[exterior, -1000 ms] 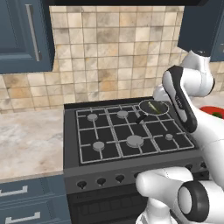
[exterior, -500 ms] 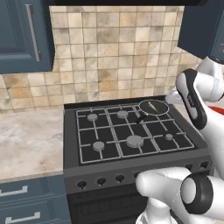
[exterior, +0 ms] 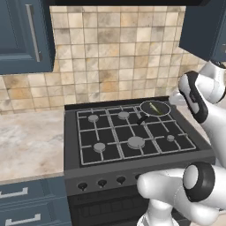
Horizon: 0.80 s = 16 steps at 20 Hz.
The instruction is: Place the fish on the plate and place the lime on the same plate.
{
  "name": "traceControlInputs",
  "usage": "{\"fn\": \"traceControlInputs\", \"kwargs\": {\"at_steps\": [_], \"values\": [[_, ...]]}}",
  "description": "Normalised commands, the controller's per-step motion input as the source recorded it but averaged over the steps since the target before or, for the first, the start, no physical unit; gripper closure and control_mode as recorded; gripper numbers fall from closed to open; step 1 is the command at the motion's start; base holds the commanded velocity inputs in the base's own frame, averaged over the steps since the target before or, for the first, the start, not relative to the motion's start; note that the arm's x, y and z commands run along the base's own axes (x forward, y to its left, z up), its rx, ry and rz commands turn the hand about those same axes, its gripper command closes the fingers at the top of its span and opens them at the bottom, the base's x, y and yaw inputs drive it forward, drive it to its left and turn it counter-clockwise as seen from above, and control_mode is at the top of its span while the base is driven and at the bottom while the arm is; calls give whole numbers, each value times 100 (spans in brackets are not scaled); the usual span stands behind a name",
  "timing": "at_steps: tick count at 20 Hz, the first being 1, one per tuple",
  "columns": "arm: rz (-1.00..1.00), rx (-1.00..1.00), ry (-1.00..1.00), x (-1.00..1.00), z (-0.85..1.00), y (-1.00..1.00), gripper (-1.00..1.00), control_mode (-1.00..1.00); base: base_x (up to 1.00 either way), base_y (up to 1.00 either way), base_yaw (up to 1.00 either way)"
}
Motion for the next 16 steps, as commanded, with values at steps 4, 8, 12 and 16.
{"fn": "traceControlInputs", "kwargs": {"at_steps": [4,8,12,16], "values": [[0,0,2,46,-12,0,-100,-100,0,0,0],[0,0,3,45,-16,0,-100,-100,0,0,0],[0,0,6,46,-19,-1,-100,-100,0,0,0],[0,-2,12,46,-20,-6,-100,-100,0,0,0]]}}
